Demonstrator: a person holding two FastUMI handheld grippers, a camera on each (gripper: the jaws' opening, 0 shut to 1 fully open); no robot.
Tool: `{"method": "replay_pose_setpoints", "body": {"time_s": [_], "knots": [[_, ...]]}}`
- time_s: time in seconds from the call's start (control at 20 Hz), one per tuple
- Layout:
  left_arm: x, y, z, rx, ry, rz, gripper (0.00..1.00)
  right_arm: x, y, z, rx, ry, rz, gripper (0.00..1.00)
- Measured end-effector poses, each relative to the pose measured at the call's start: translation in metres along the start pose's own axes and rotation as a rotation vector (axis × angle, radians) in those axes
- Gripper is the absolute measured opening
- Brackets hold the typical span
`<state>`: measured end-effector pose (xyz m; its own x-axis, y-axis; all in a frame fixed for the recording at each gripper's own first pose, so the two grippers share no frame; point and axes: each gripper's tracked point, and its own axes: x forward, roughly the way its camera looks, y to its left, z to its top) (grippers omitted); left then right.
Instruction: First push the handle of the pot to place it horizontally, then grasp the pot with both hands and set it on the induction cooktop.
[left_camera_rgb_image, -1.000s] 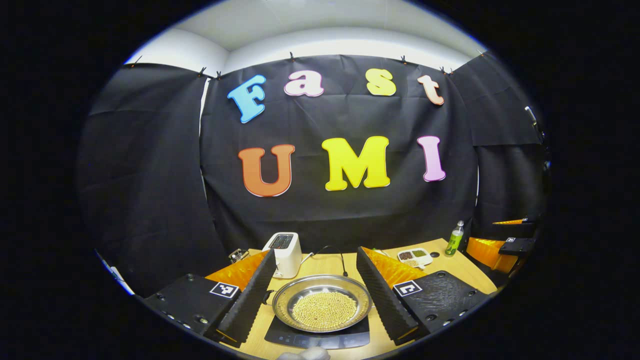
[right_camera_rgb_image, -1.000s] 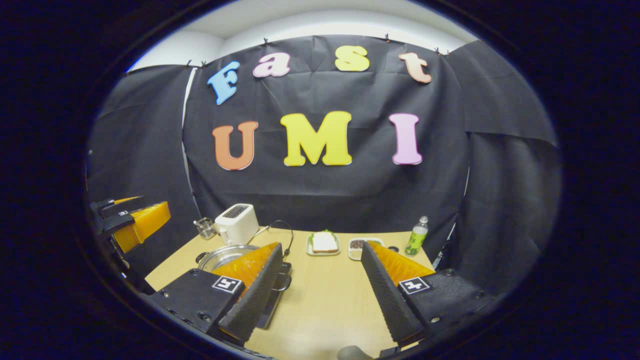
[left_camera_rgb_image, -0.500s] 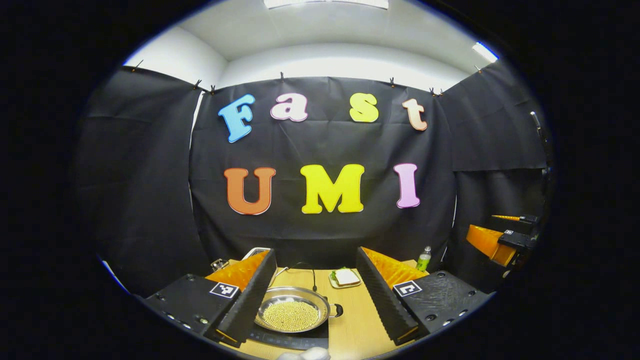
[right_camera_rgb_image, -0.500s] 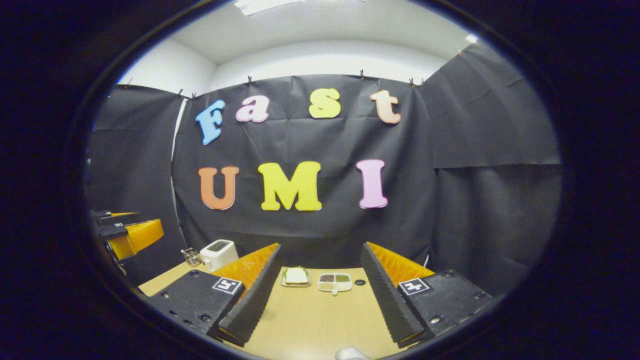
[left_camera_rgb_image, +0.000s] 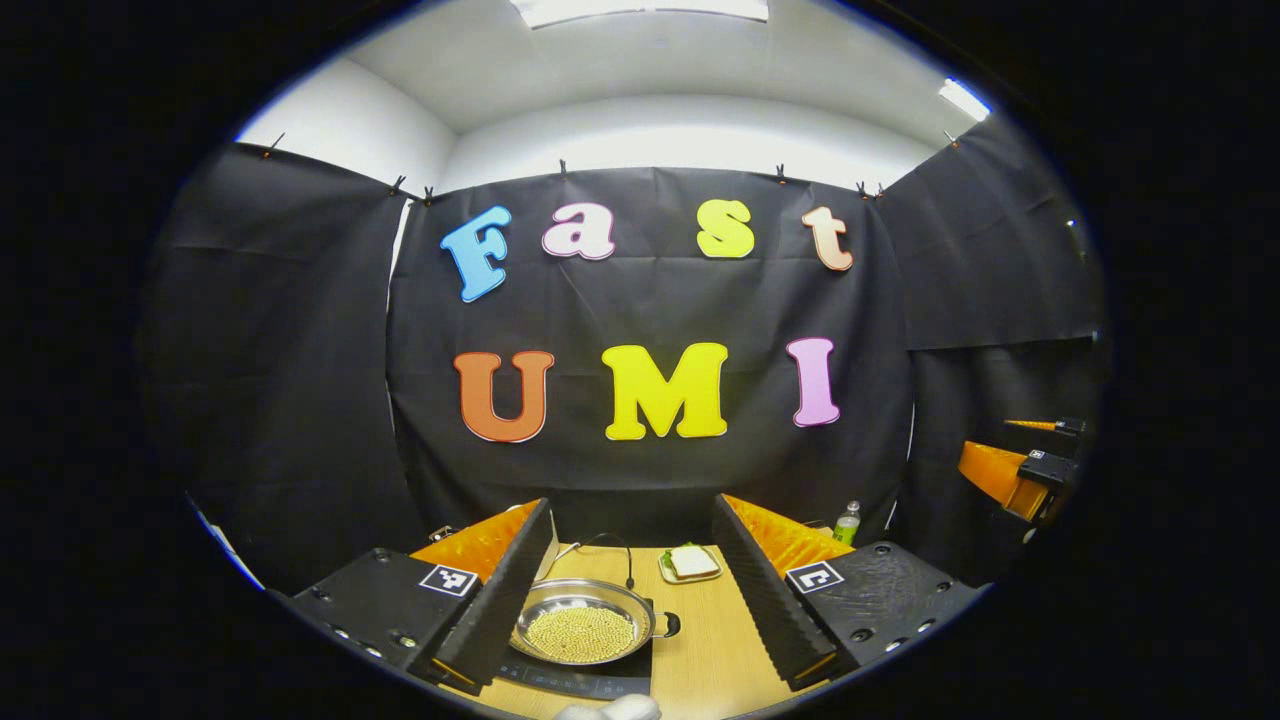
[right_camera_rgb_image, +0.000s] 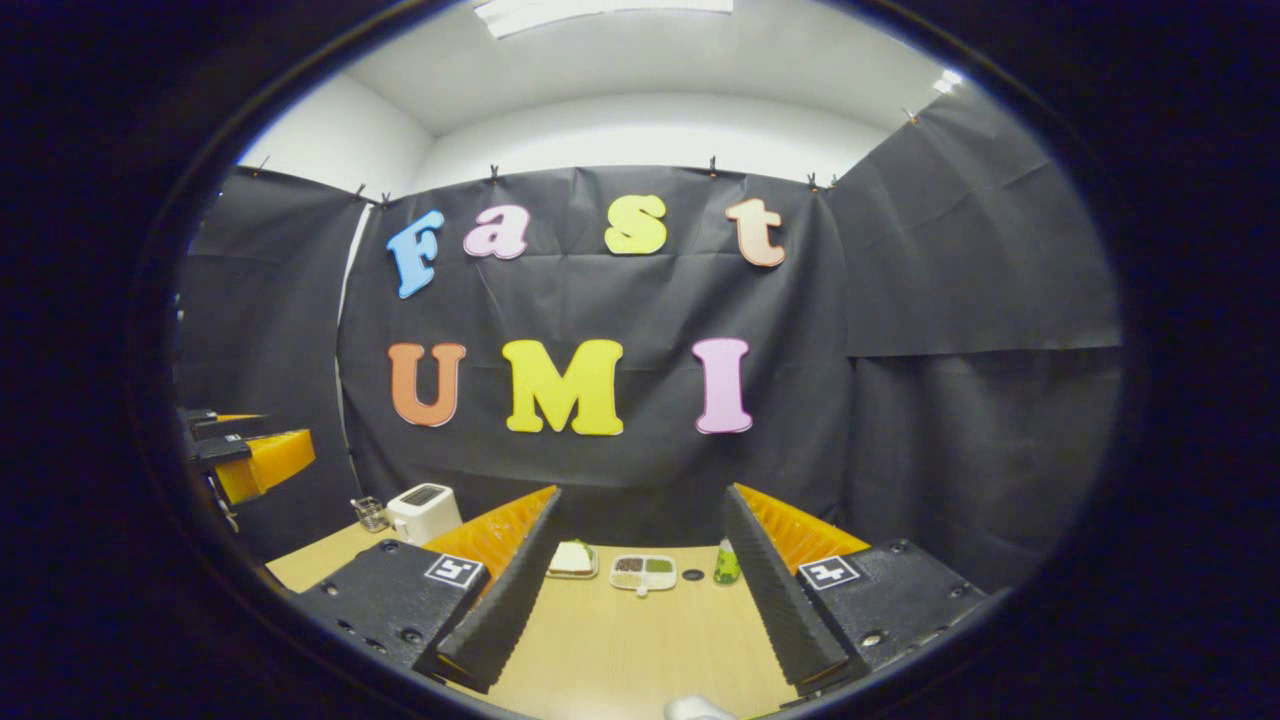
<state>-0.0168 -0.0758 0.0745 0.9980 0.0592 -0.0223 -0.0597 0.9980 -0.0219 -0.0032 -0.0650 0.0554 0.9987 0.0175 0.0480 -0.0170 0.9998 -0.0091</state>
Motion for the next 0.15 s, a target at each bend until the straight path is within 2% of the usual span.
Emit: {"method": "replay_pose_setpoints", "body": {"time_s": [0.15], "knots": [[-0.0046,-0.0038,0.0016,-0.003,-0.004,0.008,0.96,-0.0016,-0.0055,0.0028,0.009,-0.004,-0.001,0.99]]}}
